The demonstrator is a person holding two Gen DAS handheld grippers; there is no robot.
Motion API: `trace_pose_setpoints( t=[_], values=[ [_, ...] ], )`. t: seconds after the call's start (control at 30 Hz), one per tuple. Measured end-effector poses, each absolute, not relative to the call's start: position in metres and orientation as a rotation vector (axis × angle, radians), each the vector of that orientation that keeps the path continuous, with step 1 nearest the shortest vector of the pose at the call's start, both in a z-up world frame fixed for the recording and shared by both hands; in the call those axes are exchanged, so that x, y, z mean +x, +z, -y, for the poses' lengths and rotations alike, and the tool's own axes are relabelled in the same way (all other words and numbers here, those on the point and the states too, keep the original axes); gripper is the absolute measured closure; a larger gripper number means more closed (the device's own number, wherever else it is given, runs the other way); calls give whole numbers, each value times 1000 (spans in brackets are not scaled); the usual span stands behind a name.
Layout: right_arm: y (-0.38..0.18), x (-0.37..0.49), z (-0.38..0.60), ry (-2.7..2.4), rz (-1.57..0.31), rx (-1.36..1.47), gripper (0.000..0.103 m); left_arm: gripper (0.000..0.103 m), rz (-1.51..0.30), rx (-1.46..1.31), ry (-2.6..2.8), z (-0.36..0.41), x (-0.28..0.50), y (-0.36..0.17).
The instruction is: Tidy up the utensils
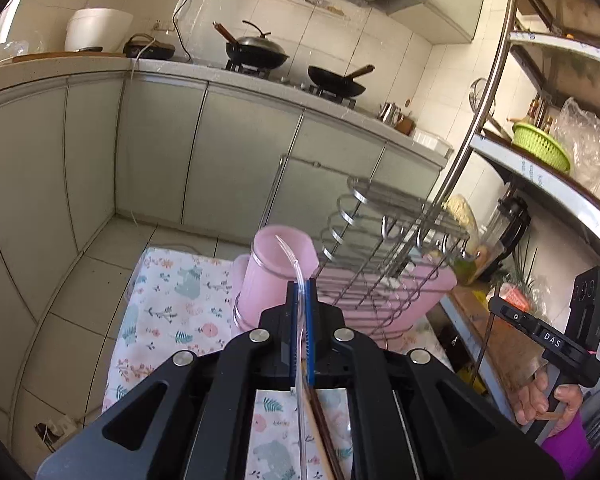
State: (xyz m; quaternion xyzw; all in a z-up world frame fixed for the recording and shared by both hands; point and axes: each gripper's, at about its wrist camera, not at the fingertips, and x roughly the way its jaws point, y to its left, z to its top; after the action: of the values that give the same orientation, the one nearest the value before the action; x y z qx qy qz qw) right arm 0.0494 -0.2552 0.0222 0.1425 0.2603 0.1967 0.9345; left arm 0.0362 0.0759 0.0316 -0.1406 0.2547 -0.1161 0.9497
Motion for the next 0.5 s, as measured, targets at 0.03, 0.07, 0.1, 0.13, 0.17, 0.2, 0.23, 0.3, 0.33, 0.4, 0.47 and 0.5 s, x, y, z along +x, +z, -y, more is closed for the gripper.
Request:
trace_pose_setpoints(
  t=[0.03,0.07,0.1,0.13,0.17,0.2,0.23,0.3,0.33,0.4,0.47,0.5],
  values=[
    [35,51,257,399,-493,287,97,101,-485,-291,-235,-76,38,40],
    [44,52,258,397,-465,285,97,101,-458,-297,-235,-77,39,48],
    [54,55,260,394,-435,285,97,101,-427,-304,-236,-77,41,56],
    [64,57,260,388,-402,282,97,101,-392,-310,-233,-77,45,64],
    [72,60,260,382,-374,280,97,101,-366,-314,-231,-77,48,71],
    [79,64,260,377,-347,276,97,101,-336,-317,-226,-76,52,77],
    [87,68,260,368,-316,271,97,101,-313,-321,-220,-76,55,83],
    [100,76,259,352,-262,266,97,101,-264,-331,-210,-75,66,95],
    [105,80,260,347,-241,267,97,101,-242,-332,-201,-74,72,100],
    [116,89,260,329,-194,269,97,101,-209,-323,-186,-72,82,109],
    [122,97,259,308,-155,254,97,101,-167,-300,-163,-69,91,116],
    [125,102,258,295,-136,240,97,101,-149,-289,-148,-68,95,118]
  ],
)
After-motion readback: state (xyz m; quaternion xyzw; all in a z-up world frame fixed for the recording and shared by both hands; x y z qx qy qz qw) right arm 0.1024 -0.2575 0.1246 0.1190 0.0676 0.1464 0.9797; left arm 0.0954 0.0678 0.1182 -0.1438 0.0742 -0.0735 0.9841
